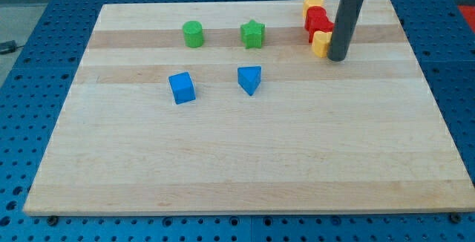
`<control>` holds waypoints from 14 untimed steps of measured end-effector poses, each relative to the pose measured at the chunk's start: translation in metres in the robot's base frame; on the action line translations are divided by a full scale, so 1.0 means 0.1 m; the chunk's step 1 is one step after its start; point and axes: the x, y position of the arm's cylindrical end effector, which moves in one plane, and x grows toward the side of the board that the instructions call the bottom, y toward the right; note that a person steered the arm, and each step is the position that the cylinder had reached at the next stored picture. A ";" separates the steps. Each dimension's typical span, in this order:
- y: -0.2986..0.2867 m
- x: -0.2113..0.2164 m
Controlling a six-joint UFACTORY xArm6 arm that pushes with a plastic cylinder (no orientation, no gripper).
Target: Locate the green star at the top left side of the blue cube
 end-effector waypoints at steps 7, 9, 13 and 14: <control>0.01 1.23; -0.24 0.69; -0.58 0.14; -0.64 0.01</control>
